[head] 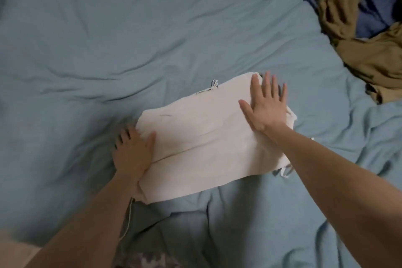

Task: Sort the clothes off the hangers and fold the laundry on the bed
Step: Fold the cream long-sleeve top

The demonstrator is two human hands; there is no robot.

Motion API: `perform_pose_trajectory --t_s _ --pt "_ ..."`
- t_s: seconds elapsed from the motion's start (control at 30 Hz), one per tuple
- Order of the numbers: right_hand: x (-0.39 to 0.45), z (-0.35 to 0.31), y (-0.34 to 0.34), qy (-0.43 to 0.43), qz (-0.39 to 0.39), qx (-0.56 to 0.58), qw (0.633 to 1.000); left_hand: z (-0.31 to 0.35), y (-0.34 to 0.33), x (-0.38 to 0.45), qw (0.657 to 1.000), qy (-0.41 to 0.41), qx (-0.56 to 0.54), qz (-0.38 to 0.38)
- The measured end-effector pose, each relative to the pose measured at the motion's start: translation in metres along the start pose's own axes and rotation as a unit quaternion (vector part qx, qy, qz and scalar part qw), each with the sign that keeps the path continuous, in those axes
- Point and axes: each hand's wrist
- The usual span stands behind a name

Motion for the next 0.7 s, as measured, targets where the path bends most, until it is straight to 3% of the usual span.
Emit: perform_pose_trajectory --t_s 0.07,0.13,0.33,0.4,0.47,0.53,0.6,0.7 --pt "-0.022 -0.004 0.005 -0.102 0.009 0.083 0.991 -0.003 0.009 -0.013 0.999 -0.006 -0.052 0.000" --pt "-0.036 -0.006 0.011 -0.181 -0.014 0.147 0.972 -0.001 0.016 -0.019 0.988 0.049 -0.133 -0.054" --pt "-0.045 -0.009 0.017 -0.241 -0.057 0.306 0.919 0.005 0.026 -0.022 0.949 0.123 -0.257 -0.134" --pt "-0.043 -0.012 0.015 -0.244 -0.046 0.344 0.905 0.009 0.029 -0.020 0.913 0.159 -0.344 -0.151" --pt "-0.040 -0.013 0.016 -0.235 -0.037 0.349 0.906 0.010 0.034 -0.018 0.859 0.194 -0.445 -0.163" --pt "-0.038 -0.015 0.020 -0.210 -0.030 0.353 0.911 0.010 0.038 -0.019 0.826 0.195 -0.500 -0.170" --pt "-0.044 -0.019 0.028 -0.176 -0.011 0.383 0.907 0.009 0.043 -0.024 0.822 0.171 -0.513 -0.178" --pt "-0.071 -0.026 0.050 -0.131 -0.005 0.420 0.898 0.012 0.063 -0.035 0.869 0.118 -0.463 -0.125"
Point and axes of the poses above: each hand's wrist, its own x-axis towards the middle knuckle, its own y-axis out of the back of the hand, z = x × y, and after that the axes turned 6 degrees about -z, right-handed
